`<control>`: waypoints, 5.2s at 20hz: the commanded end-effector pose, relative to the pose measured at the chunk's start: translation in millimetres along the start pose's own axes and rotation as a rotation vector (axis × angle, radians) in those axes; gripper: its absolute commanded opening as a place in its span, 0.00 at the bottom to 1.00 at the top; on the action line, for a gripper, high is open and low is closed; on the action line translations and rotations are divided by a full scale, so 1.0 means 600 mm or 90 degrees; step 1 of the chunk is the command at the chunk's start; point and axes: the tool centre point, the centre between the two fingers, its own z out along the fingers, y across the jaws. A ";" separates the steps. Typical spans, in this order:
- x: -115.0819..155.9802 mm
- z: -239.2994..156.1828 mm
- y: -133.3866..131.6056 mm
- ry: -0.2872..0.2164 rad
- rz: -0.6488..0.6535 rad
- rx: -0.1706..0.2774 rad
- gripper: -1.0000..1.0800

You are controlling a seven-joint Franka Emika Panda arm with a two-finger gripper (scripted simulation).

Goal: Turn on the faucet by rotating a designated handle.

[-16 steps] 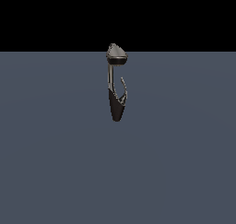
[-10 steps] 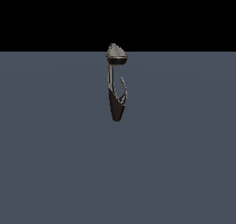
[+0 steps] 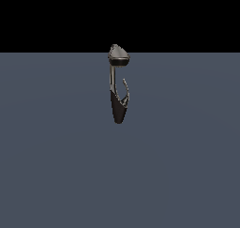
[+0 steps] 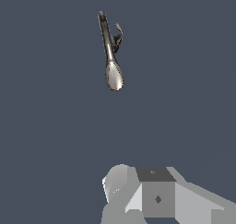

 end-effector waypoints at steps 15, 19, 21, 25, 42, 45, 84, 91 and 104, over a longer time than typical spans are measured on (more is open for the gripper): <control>0.093 0.024 -0.027 -0.047 0.099 0.071 0.00; 0.140 0.041 -0.038 -0.071 0.150 0.103 0.00; 0.164 0.052 -0.043 -0.084 0.177 0.119 0.00; 0.212 0.077 -0.051 -0.111 0.232 0.149 0.00; 0.405 0.232 -0.063 -0.238 0.485 0.262 0.00; 0.436 0.268 -0.062 -0.263 0.533 0.278 0.00; 0.539 0.512 -0.039 -0.415 0.818 0.354 0.00; 0.508 0.506 -0.040 -0.415 0.818 0.355 0.00; 0.460 0.520 -0.016 -0.412 0.821 0.356 0.00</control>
